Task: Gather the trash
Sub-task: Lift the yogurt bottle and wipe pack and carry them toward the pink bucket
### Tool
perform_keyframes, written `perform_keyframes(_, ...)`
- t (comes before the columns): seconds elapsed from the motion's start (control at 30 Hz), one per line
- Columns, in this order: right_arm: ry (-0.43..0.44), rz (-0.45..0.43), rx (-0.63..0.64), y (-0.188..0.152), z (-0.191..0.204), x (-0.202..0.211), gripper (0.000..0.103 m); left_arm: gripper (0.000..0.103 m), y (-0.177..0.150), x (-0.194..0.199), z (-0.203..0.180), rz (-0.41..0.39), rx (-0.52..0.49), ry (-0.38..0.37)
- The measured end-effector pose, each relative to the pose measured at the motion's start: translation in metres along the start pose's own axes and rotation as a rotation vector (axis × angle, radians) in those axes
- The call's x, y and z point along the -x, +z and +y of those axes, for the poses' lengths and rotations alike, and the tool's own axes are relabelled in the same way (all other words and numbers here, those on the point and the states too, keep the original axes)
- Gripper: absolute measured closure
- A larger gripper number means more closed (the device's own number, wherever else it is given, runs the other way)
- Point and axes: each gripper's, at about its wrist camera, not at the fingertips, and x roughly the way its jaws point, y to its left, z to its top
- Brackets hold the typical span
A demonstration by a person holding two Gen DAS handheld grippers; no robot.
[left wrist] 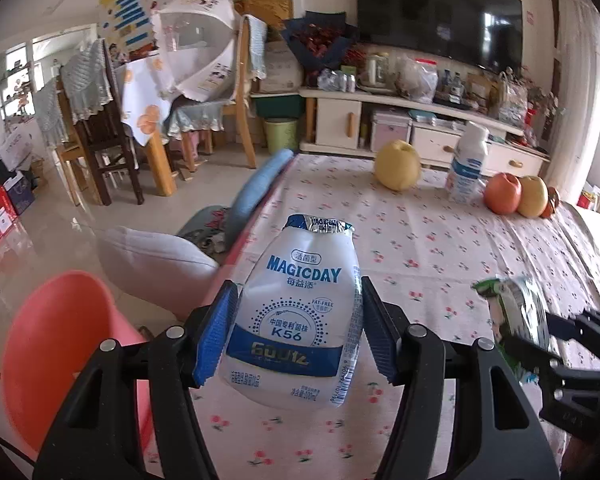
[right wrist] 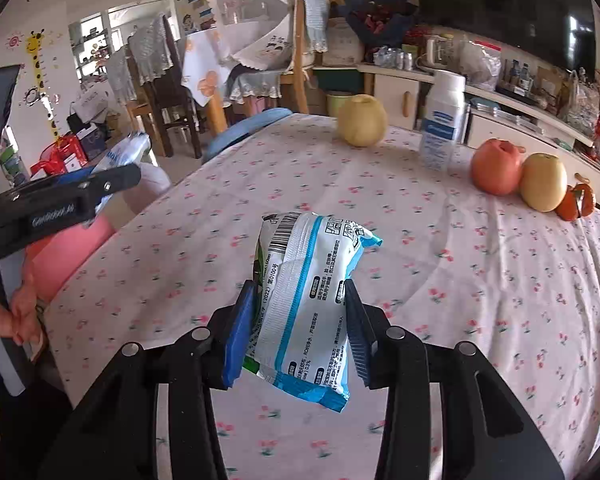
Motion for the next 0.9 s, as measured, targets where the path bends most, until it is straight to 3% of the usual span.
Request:
perform_keyframes(0.43, 0.077, 0.025, 0.057, -0.004, 0.068, -0.003, 0.059, 0.041, 0.003, 0.017, 0.058, -0.040, 0.083, 0.060)
perform_keyframes(0.9, 0.192, 0.004, 0.089, 0.024, 0.146, -0.012, 0.059, 0.041, 0.001, 0.030, 0.117, -0.059, 0.178, 0.103)
